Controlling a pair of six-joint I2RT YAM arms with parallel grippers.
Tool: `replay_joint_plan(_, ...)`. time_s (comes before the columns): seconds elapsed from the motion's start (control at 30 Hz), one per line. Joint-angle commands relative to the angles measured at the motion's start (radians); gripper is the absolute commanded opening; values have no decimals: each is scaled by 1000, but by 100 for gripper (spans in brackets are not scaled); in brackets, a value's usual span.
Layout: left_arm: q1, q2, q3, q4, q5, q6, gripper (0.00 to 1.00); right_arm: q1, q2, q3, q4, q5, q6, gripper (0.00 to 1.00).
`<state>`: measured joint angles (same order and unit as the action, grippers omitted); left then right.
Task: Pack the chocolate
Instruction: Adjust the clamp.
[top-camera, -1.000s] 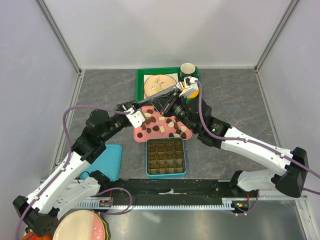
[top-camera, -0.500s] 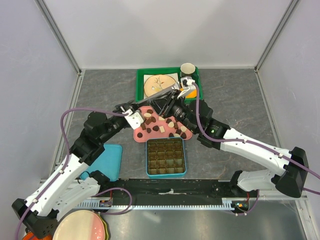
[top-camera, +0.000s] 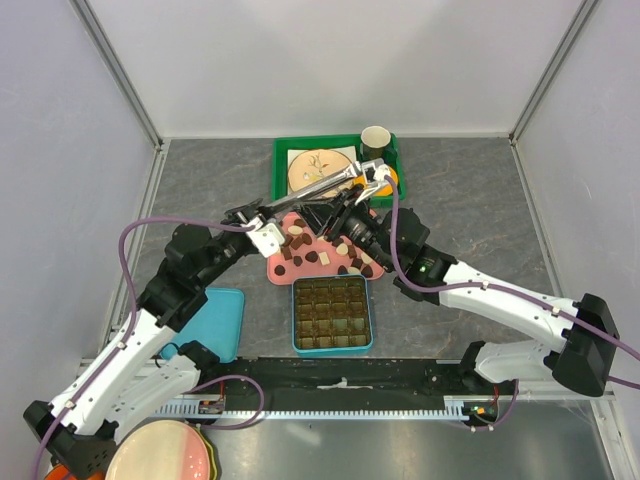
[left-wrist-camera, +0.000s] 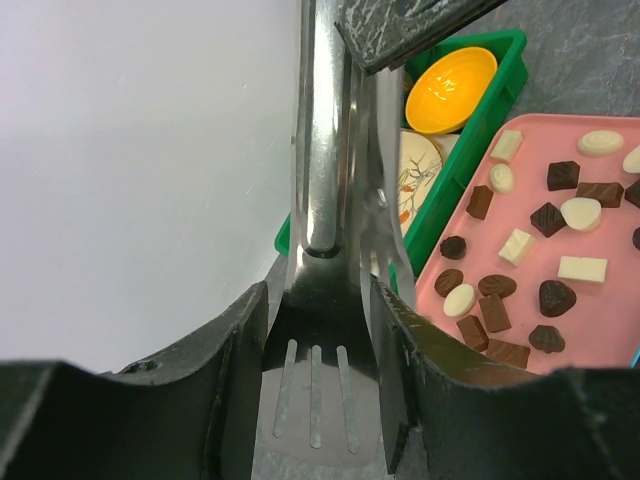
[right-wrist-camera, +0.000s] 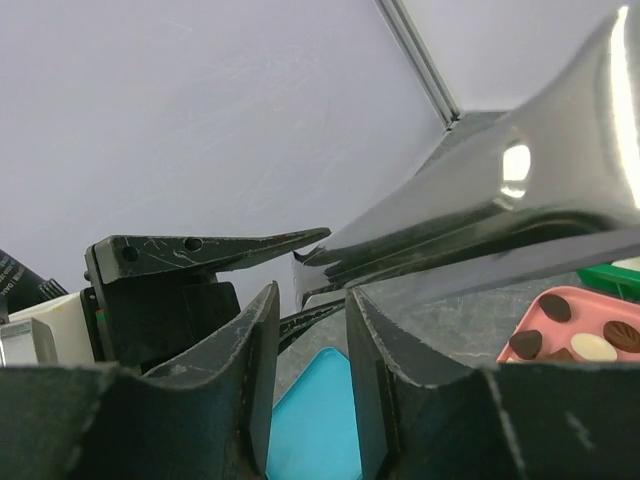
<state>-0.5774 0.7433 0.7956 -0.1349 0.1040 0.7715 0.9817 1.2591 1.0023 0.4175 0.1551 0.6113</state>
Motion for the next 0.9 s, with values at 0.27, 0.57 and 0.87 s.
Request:
replay_joint_plan(0.27,4,-24,-1,96,-101,-43,1,3,-16,-1,32,-113,11,44)
replay_joint_plan(0.57,4,-30,-3,185,-173,-34,2,5,-179,-82,-101,-117,-11,92)
replay_joint_plan(0.87,4,-55,-4,149,-138,-55,2,-31,-155,8,-103,-48,-122,98)
